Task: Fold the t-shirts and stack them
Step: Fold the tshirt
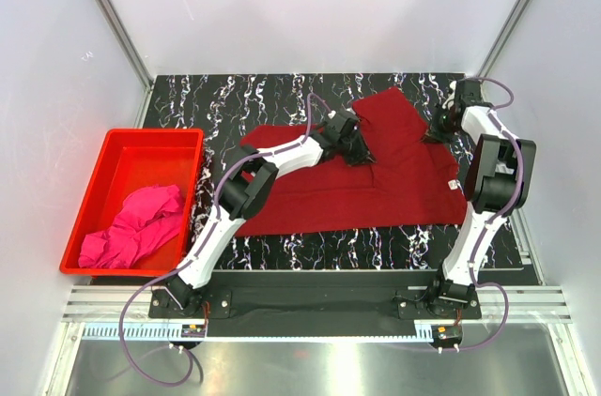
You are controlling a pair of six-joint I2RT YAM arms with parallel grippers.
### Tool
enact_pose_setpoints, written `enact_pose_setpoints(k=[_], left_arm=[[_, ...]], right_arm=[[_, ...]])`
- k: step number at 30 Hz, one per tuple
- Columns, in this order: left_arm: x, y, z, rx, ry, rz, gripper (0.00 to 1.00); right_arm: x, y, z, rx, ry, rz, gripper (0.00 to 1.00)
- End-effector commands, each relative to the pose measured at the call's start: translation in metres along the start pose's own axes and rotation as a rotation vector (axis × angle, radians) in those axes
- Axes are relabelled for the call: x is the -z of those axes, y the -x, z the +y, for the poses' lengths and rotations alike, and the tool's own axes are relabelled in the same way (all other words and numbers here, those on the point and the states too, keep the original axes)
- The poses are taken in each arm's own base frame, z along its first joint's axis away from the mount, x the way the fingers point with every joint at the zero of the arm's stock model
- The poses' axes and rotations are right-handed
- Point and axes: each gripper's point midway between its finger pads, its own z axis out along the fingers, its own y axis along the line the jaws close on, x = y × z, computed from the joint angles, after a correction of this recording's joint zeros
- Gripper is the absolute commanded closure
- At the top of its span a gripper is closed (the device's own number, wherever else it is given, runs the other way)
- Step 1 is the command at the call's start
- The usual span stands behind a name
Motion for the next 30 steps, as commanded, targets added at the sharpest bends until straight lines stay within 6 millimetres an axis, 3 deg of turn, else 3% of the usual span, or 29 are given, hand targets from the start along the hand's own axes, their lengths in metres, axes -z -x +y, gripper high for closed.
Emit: enact_pose_setpoints(k=[1,16,30], left_arm=[[0.011,0.019,-0.033,-0.081,-0.058,-0.066,0.87],[0.006,0.019,-0.033,-0.077,-0.064,-0.065,0.84],[0.0,0.022,-0.014,-0.081,0.018,-0.063,0.76]], right_arm=[[0.021,0.02,0.003,0.017,-0.023,-0.098,1.0],[0.012,0.019,-0.014,-0.011,-0.056,-0.074,1.0],[-0.004,0.014,-0.016,-0.047,-0.046,-0.032,0.99]])
